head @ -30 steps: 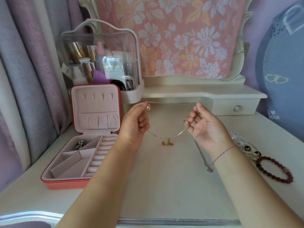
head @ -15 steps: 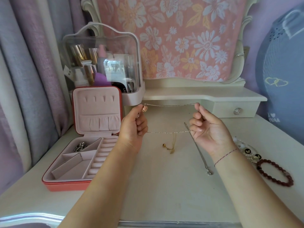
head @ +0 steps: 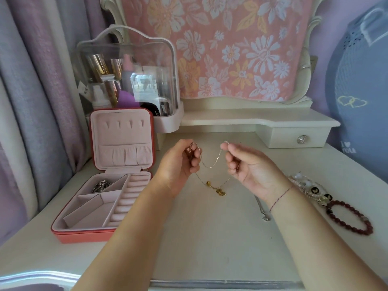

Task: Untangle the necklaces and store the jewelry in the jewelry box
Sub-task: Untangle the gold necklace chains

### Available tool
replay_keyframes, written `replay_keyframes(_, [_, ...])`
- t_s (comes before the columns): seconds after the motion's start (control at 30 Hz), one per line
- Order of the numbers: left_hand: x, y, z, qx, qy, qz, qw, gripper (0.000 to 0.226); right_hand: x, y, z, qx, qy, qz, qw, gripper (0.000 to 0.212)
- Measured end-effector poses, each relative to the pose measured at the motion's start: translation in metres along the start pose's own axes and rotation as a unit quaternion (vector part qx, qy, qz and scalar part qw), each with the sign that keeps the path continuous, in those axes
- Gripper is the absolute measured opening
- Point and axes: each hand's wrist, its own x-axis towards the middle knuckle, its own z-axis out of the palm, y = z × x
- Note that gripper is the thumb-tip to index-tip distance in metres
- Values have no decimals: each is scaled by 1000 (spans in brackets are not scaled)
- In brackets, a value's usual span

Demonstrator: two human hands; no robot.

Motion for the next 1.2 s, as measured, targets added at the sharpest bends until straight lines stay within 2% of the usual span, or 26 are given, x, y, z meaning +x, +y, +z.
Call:
replay_keyframes(0.07, [-1, 1, -1, -13, -15, 12, 1000, 27, 0, 2, 1, -33, -2, 2, 999, 18])
replay_keyframes(0.2, [0, 2, 0, 10, -30, 23, 999, 25, 0, 0, 1, 12, -4, 7, 1000, 16])
replay_keyframes(0.3, [-2, 4, -1, 10, -53, 34, 998, 20, 2, 2, -1, -9, 24, 7, 1000, 10])
replay_keyframes(0.4, [-5, 6, -1, 7, -63, 43, 997, 17, 2, 6, -2, -97, 57, 23, 993, 12])
replay_keyframes(0.5, [-6, 7, 1, 2, -75, 46, 996, 17, 1, 9, 0, -226, 83, 33, 970, 12])
replay_keyframes(0.6, [-6, 7, 1, -12, -88, 48, 995, 18, -1, 9, 2, -273, 75, 24, 959, 8])
replay_keyframes(0.67, [-5, 6, 0, 15, -76, 46, 996, 18, -2, 7, 4, -232, 56, 9, 971, 10])
replay_keyframes(0.8, [-3, -3, 2, 195, 8, -1, 981, 22, -1, 3, 5, -106, 16, -23, 994, 9])
replay_keyframes(0.9, [-3, -6, 5, 226, 17, -13, 974, 21, -1, 1, 4, -63, 19, -39, 997, 16])
replay_keyframes(1.0, [-5, -3, 5, 236, -18, 10, 972, 6, 0, 0, 4, -62, 16, -47, 997, 19])
replay_keyframes(1.07, [-5, -6, 3, 294, -56, 22, 954, 31, 1, 1, 4, -60, 8, -53, 997, 15])
replay_keyframes(1.1, [-5, -8, 4, 332, -69, 30, 940, 37, 1, 1, 3, -54, 7, -58, 997, 16])
replay_keyframes(1.2, [-5, -15, 5, 404, -70, 25, 912, 22, 2, 0, 0, -10, 7, -75, 997, 22])
